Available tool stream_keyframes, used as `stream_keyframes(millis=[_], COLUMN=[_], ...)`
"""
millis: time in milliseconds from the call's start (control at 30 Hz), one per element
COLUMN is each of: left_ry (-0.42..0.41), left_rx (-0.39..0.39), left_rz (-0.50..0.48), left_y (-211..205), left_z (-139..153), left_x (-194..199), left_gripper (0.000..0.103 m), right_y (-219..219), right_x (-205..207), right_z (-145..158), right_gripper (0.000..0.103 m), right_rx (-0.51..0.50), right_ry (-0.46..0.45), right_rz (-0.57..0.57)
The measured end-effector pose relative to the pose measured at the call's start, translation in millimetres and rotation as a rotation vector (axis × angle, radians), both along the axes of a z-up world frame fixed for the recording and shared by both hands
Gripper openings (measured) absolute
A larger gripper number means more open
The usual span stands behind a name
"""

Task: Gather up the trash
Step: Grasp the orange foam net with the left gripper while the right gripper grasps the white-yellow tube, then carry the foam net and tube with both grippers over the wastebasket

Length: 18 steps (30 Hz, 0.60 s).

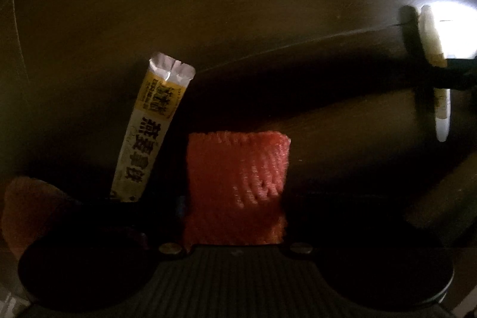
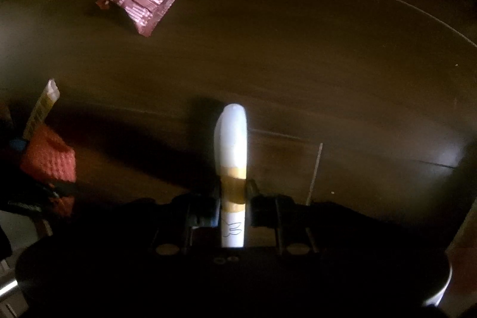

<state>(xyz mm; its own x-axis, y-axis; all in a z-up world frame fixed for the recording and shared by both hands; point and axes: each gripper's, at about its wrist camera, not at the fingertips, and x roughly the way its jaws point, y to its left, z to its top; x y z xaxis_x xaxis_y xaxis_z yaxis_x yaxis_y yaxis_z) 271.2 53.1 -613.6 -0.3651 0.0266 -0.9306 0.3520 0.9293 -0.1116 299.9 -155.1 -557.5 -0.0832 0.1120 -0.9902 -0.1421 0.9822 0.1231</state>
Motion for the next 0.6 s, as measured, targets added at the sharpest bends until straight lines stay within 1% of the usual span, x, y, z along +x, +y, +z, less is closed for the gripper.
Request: stream_keyframes(millis=[33, 100, 200, 333, 400, 433, 500, 600], left_ry=[0.005, -0.018, -0.037, -0.074, -0.093, -0.108, -0.144, -0.213], left_rx=[-0.009, -0.001, -0.028, -0.039, -0.058, -0.068, -0.096, -0.13], left_rz=[0.007, -0.004, 0.018, 0.031, 0.033, 0.032, 0.025, 0.013], left_y=[0, 0, 1, -4, -8, -12, -24, -33], left_z=[2, 10, 28, 62, 85, 98, 126, 176], left_x=[1, 4, 13, 24, 28, 28, 28, 30], left_gripper=[0.026, 0.023, 0.022, 0.022, 0.022, 0.022, 0.022, 0.022], right_y=[-1, -1, -2, -3, -6, -13, -20, -19], right_x=[0, 0, 0, 1, 1, 3, 4, 1], right_z=[2, 7, 24, 62, 88, 98, 127, 169], right_gripper=[0.016, 0.016, 0.016, 0.016, 0.016, 0.016, 0.016, 0.016], right_rx=[-0.001, 0.006, 0.012, 0.032, 0.046, 0.054, 0.076, 0.107], right_ry=[0.001, -0.005, -0.012, -0.052, -0.083, -0.097, -0.13, -0.194], right_rz=[0.003, 0.002, 0.002, -0.027, -0.043, -0.05, -0.076, -0.102])
